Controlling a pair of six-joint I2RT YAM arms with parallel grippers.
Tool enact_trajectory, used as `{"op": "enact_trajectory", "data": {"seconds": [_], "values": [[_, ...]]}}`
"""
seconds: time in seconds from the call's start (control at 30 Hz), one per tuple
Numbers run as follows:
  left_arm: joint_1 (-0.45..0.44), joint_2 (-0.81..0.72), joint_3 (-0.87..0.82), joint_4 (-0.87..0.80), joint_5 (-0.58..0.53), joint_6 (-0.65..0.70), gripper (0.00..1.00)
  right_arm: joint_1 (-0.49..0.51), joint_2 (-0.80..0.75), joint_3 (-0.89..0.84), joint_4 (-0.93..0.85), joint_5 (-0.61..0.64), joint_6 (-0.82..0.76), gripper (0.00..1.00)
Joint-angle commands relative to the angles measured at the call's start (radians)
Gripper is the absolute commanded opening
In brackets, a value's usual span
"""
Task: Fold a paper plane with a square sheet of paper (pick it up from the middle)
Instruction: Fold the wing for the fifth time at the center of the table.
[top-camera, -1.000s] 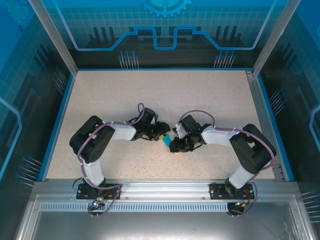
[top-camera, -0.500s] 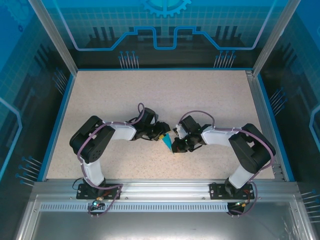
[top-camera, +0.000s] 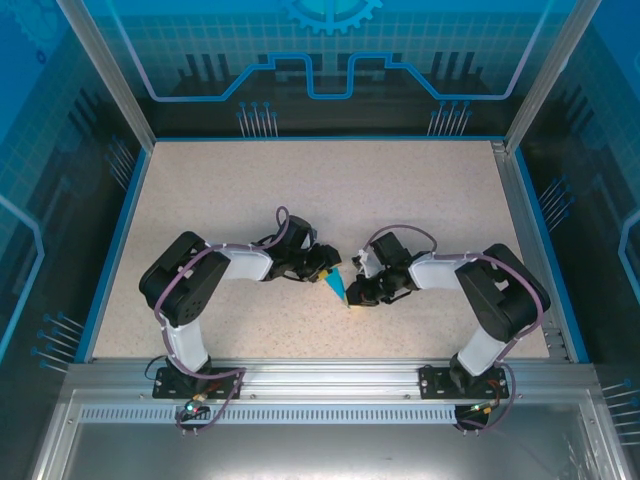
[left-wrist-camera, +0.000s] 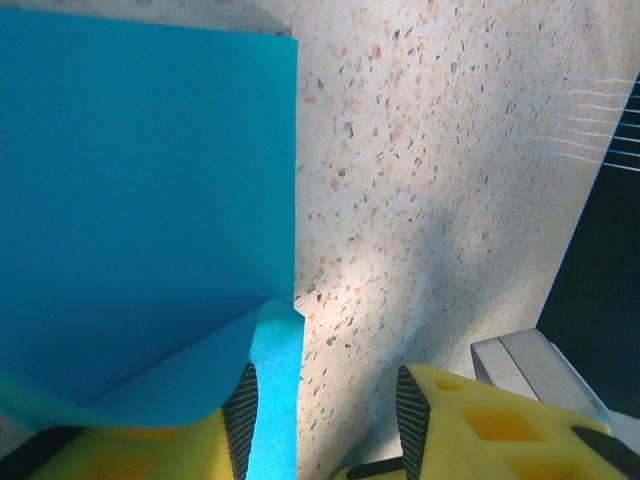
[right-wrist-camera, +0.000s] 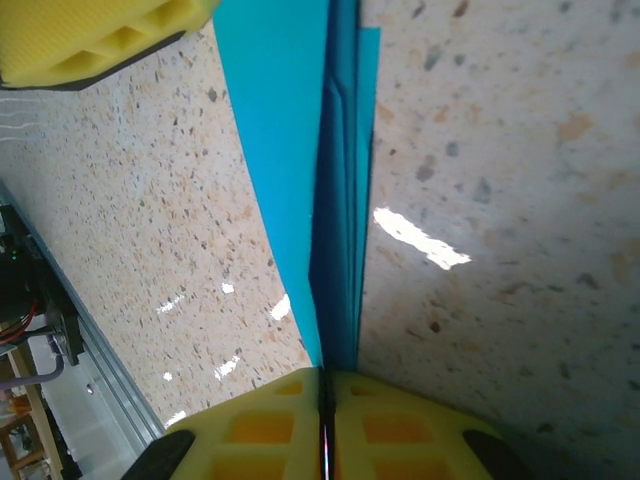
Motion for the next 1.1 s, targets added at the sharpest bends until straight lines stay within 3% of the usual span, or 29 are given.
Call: {"op": "enact_trajectory", "data": {"seconds": [0.0, 0.2, 0.33, 0.57, 0.8, 1.07], "values": [[0.004, 0.041, -0.002, -0.096, -0.024, 0.016, 0.46, -0.027, 0.008, -0.035, -0.104, -0.025, -0.009, 0.1], [0.004, 0.046, 0.0, -0.096, -0.023, 0.014, 0.46, -0.045, 0.061, -0.028, -0.125, -0.032, 0.004, 0.01], [0.004, 0.049, 0.001, -0.096, -0.022, 0.015, 0.46, -0.051, 0.086, -0.02, -0.182, 0.015, -0.005, 0.04], [0.004, 0.052, 0.0, -0.097, -0.024, 0.013, 0.46, -0.07, 0.044, -0.03, -0.201, -0.026, -0.007, 0.11], [0.004, 0.056, 0.002, -0.097, -0.024, 0.013, 0.46, -0.078, 0.036, -0.022, -0.235, 0.01, 0.005, 0.0], [0.003, 0.055, 0.0, -0.096, -0.022, 0.014, 0.46, -0.077, -0.022, -0.01, -0.267, 0.058, 0.016, 0.04]]}}
